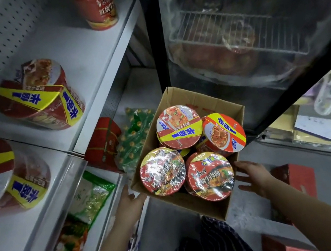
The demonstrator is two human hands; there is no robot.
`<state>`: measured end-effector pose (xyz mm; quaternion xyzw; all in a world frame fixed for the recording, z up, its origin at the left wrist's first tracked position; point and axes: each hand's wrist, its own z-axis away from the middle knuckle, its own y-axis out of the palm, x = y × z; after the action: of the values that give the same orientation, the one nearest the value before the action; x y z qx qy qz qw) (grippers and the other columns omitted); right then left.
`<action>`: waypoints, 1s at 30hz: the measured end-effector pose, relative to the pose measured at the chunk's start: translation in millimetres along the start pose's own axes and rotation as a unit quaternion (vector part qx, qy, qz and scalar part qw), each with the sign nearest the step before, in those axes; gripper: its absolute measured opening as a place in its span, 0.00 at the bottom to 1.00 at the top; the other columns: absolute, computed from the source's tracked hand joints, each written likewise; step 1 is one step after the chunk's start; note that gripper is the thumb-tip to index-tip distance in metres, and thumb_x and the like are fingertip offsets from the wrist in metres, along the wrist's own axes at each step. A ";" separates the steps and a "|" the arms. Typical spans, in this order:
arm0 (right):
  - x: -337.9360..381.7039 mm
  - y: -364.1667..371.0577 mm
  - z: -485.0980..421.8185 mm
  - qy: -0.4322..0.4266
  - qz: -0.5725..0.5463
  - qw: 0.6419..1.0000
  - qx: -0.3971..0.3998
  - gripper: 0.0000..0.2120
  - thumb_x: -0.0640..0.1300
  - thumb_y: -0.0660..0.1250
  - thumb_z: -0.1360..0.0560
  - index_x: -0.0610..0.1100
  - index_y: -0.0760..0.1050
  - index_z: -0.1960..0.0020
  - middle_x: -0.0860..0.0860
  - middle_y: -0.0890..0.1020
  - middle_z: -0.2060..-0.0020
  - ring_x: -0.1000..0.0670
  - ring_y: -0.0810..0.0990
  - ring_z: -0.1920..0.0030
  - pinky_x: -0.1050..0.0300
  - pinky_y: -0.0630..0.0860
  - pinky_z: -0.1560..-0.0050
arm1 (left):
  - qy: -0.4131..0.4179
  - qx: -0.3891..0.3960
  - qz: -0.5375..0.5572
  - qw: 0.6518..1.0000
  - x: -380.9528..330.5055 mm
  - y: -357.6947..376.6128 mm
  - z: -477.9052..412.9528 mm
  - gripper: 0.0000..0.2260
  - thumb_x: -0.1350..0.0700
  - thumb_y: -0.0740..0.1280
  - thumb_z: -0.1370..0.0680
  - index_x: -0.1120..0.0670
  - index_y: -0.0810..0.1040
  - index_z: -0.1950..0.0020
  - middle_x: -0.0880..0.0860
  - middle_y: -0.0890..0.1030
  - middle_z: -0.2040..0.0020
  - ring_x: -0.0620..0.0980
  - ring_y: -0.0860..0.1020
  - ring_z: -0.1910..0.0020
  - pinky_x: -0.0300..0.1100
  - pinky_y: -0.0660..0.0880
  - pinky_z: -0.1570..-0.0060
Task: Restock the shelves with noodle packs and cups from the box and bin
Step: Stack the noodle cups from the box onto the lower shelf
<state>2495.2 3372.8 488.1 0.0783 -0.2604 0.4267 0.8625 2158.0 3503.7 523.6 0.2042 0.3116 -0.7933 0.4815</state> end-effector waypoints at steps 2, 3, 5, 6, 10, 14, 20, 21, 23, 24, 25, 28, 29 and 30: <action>-2.8 -3.0 -5.5 0.006 -0.020 1.000 -0.011 0.16 0.46 0.65 0.20 0.43 0.73 0.33 0.45 0.80 0.45 0.42 0.79 0.45 0.44 0.77 0.47 | 0.024 -0.015 -0.012 1.000 -4.2 5.3 -6.5 0.38 0.45 0.71 0.26 0.48 0.57 0.20 0.57 0.71 0.27 0.59 0.72 0.31 0.53 0.69 0.33; -3.5 -4.3 -8.4 0.008 -0.025 1.000 -0.013 0.16 0.46 0.65 0.20 0.43 0.74 0.33 0.44 0.80 0.44 0.42 0.79 0.46 0.44 0.77 0.47 | 0.041 -0.034 -0.029 0.998 -7.3 7.2 -11.1 0.31 0.47 0.67 0.21 0.48 0.59 0.20 0.55 0.70 0.25 0.58 0.71 0.29 0.51 0.67 0.33; -4.0 -5.5 -13.4 0.012 -0.036 0.999 -0.008 0.17 0.47 0.66 0.20 0.44 0.74 0.33 0.44 0.80 0.42 0.41 0.79 0.45 0.44 0.77 0.47 | 0.064 -0.068 -0.083 0.992 -18.0 9.0 -21.5 0.24 0.47 0.61 0.17 0.50 0.65 0.22 0.55 0.70 0.26 0.58 0.69 0.28 0.50 0.66 0.33; -3.8 -4.4 -15.2 0.015 -0.043 0.999 -0.002 0.18 0.48 0.66 0.21 0.44 0.74 0.33 0.44 0.79 0.41 0.41 0.79 0.44 0.44 0.77 0.48 | 0.074 -0.078 -0.101 0.989 -24.9 8.3 -27.6 0.22 0.47 0.60 0.17 0.51 0.68 0.24 0.56 0.72 0.27 0.58 0.70 0.29 0.50 0.66 0.33; -5.2 2.8 -21.5 0.018 -0.064 0.998 0.020 0.19 0.50 0.68 0.22 0.46 0.74 0.33 0.46 0.79 0.40 0.41 0.78 0.44 0.46 0.78 0.51 | 0.093 -0.066 -0.094 0.989 -53.6 6.2 -62.7 0.19 0.43 0.64 0.19 0.51 0.78 0.33 0.55 0.81 0.38 0.57 0.78 0.38 0.55 0.72 0.34; -9.2 7.4 -26.7 0.016 -0.078 0.996 0.033 0.18 0.50 0.67 0.23 0.47 0.75 0.34 0.47 0.80 0.42 0.40 0.78 0.43 0.39 0.77 0.43 | 0.083 -0.027 -0.085 0.993 -73.6 8.3 -98.8 0.14 0.44 0.69 0.22 0.50 0.84 0.43 0.52 0.86 0.52 0.54 0.84 0.50 0.56 0.78 0.42; -5.2 19.9 -37.5 -0.024 -0.059 0.997 0.039 0.17 0.49 0.70 0.25 0.50 0.79 0.37 0.47 0.84 0.45 0.43 0.80 0.45 0.37 0.77 0.42 | 0.086 -0.007 -0.100 0.991 -85.8 10.2 -133.6 0.11 0.48 0.75 0.26 0.47 0.85 0.45 0.51 0.86 0.54 0.51 0.84 0.56 0.47 0.79 0.49; -1.6 23.5 -39.6 -0.043 -0.044 0.998 0.028 0.13 0.48 0.70 0.24 0.50 0.80 0.39 0.48 0.85 0.48 0.45 0.81 0.47 0.41 0.78 0.46 | 0.092 -0.001 -0.109 0.990 -87.9 9.9 -138.1 0.06 0.49 0.75 0.26 0.46 0.85 0.51 0.50 0.87 0.59 0.49 0.84 0.60 0.47 0.78 0.51; 4.6 29.1 -44.9 -0.071 -0.030 0.997 0.013 0.10 0.45 0.69 0.23 0.47 0.81 0.42 0.45 0.85 0.50 0.46 0.81 0.52 0.47 0.80 0.54 | 0.105 0.009 -0.144 0.984 -93.0 10.6 -147.1 0.03 0.51 0.75 0.25 0.48 0.85 0.59 0.49 0.85 0.67 0.46 0.82 0.68 0.44 0.77 0.57; 7.4 30.6 -46.3 -0.077 -0.027 0.997 0.011 0.10 0.44 0.68 0.22 0.45 0.81 0.42 0.45 0.85 0.52 0.46 0.81 0.53 0.49 0.80 0.57 | 0.111 0.011 -0.167 0.980 -95.4 11.9 -151.4 0.06 0.53 0.74 0.24 0.50 0.84 0.62 0.48 0.84 0.70 0.47 0.80 0.70 0.42 0.74 0.61; 10.0 32.1 -46.1 -0.079 -0.029 0.996 0.011 0.09 0.42 0.68 0.22 0.44 0.81 0.43 0.45 0.85 0.54 0.46 0.82 0.54 0.51 0.80 0.60 | 0.122 0.007 -0.189 0.974 -97.8 13.1 -155.0 0.08 0.54 0.73 0.23 0.52 0.83 0.63 0.47 0.82 0.72 0.47 0.79 0.70 0.40 0.72 0.65; 10.6 34.6 -41.9 -0.074 -0.043 0.996 0.010 0.07 0.37 0.66 0.22 0.42 0.82 0.46 0.45 0.85 0.58 0.46 0.83 0.60 0.55 0.80 0.66 | 0.149 -0.015 -0.232 0.961 -99.4 9.5 -155.8 0.08 0.54 0.71 0.22 0.53 0.85 0.60 0.45 0.82 0.73 0.46 0.79 0.69 0.40 0.71 0.68; 9.9 36.5 -40.5 -0.073 -0.048 0.996 0.011 0.07 0.36 0.66 0.22 0.41 0.82 0.47 0.44 0.85 0.59 0.47 0.83 0.61 0.56 0.80 0.67 | 0.153 -0.021 -0.235 0.960 -98.2 7.1 -153.7 0.07 0.53 0.71 0.22 0.52 0.85 0.59 0.47 0.83 0.71 0.47 0.81 0.68 0.40 0.73 0.66; 9.5 38.6 -39.2 -0.072 -0.053 0.996 0.013 0.07 0.35 0.66 0.22 0.39 0.82 0.47 0.44 0.85 0.59 0.47 0.83 0.62 0.56 0.80 0.68 | 0.158 -0.028 -0.241 0.957 -96.1 3.8 -152.1 0.07 0.53 0.71 0.22 0.51 0.86 0.59 0.48 0.83 0.70 0.47 0.82 0.67 0.41 0.74 0.67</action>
<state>2485.0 3417.4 456.2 0.1339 -0.3116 0.3772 0.8618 2208.5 3668.7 472.6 0.2318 0.4454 -0.8348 0.2259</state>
